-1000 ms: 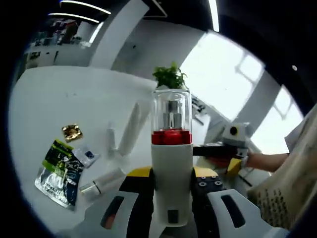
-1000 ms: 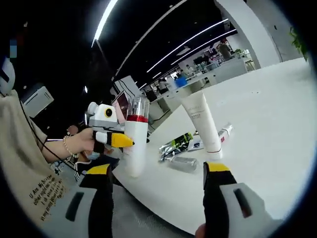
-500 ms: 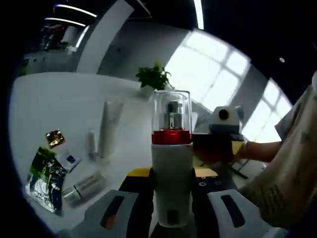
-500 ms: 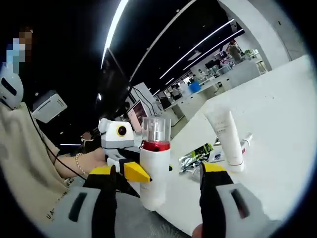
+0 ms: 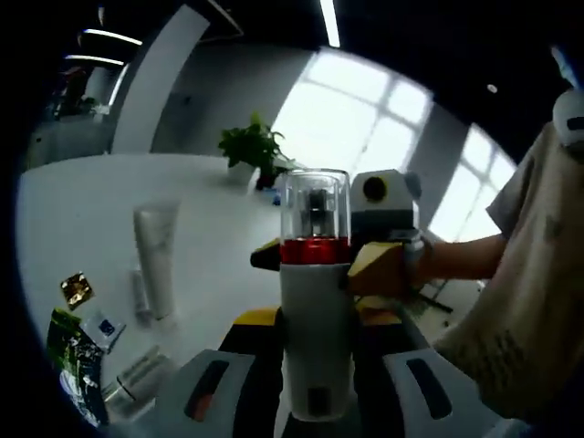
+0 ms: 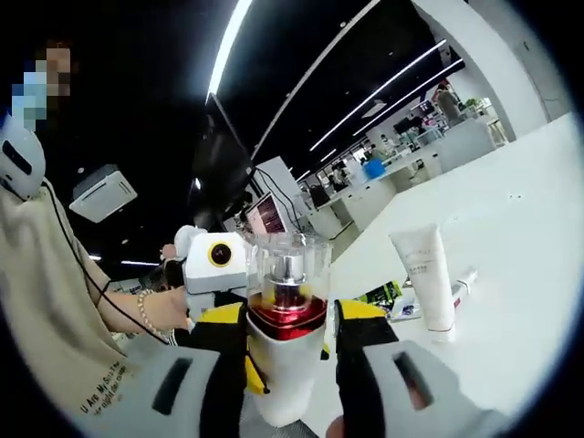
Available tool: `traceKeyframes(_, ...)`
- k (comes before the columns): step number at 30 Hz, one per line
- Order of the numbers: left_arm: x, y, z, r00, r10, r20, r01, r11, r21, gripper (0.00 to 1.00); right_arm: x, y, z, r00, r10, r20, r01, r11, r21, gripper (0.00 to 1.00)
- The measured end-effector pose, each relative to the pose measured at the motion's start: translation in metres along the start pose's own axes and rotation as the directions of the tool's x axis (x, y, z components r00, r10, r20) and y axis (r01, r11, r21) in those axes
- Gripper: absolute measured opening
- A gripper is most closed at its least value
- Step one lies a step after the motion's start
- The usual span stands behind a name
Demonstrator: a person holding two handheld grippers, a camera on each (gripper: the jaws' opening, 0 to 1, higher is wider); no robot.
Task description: Arrange the skincare products in the storage area until every visible bottle or jar stands upright without overlapping.
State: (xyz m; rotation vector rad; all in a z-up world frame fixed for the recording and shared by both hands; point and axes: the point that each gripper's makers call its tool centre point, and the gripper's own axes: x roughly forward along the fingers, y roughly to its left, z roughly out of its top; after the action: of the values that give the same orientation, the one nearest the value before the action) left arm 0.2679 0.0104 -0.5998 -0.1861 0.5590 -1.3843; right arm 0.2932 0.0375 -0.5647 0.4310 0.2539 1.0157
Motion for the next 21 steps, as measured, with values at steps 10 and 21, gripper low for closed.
traceKeyframes(10, 0.019, 0.029, -0.021, 0.99, 0.079, -0.115, -0.064, 0.99, 0.127, 0.27, 0.003, -0.022, -0.025, 0.955, -0.189, -0.229, 0.094, 0.924, -0.369, 0.33)
traceKeyframes(21, 0.04, 0.062, -0.046, 0.971, 0.177, -0.164, -0.132, 0.959, 0.249, 0.27, -0.002, -0.059, -0.051, 0.892, -0.362, -0.272, 0.226, 0.876, -0.426, 0.32)
